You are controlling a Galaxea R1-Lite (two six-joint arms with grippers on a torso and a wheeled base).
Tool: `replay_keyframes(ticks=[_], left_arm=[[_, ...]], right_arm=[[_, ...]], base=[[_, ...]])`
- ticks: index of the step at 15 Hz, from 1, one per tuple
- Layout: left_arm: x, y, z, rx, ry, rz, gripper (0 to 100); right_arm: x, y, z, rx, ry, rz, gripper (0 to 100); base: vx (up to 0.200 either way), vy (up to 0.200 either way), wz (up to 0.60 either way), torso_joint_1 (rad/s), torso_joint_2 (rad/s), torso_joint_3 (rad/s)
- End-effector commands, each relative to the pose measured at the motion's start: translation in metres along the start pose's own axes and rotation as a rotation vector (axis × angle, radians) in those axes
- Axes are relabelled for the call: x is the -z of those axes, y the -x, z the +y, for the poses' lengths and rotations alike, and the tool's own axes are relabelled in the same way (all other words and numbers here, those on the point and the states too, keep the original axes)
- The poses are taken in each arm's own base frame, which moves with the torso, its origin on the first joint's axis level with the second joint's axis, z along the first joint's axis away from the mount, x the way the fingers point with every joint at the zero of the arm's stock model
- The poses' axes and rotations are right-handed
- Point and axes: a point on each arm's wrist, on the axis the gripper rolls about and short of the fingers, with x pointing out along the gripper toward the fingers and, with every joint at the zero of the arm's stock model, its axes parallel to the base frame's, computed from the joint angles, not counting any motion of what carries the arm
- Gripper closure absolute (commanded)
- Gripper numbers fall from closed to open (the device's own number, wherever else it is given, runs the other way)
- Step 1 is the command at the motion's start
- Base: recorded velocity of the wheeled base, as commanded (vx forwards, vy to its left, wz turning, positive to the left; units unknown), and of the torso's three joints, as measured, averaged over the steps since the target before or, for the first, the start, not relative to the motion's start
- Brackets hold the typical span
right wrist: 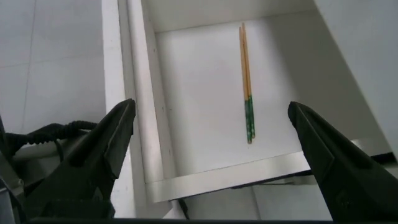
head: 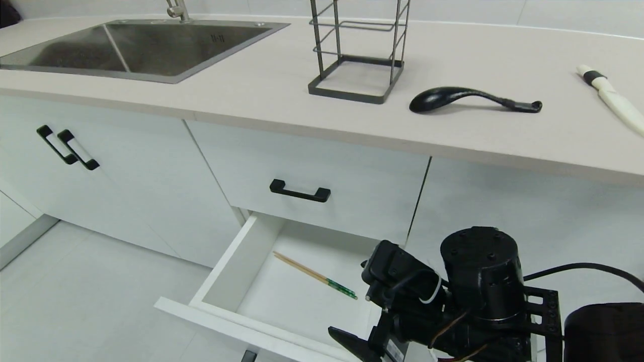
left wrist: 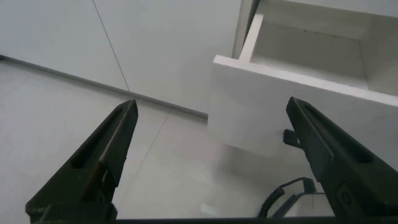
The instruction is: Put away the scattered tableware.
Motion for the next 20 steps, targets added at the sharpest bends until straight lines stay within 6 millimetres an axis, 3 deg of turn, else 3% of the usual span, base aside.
replay_keyframes(ticks=[1, 10, 20], left_arm=[[-0.0002, -0.0001, 0.0000, -0.001, 0.001, 0.000, 0], [-0.0002, -0.0001, 0.0000, -0.001, 0.001, 0.000, 0], [-0.0002, -0.0001, 0.0000, -0.001, 0.001, 0.000, 0]], right_arm=[[0.0003, -0.0004, 0.0004, -0.002, 0.001, 0.001, 0], [0.0009, -0.0007, 0.0011, -0.007, 0.000, 0.006, 0], [0.0022, -0.0022, 0.0020, -0.011, 0.000, 0.011, 0]], base=[[0.000, 0.000, 0.00, 0.227, -0.70, -0.251], [0.000, 0.000, 0.00, 0.169, -0.52, -0.198], [0.000, 0.000, 0.00, 0.320, -0.50, -0.238]])
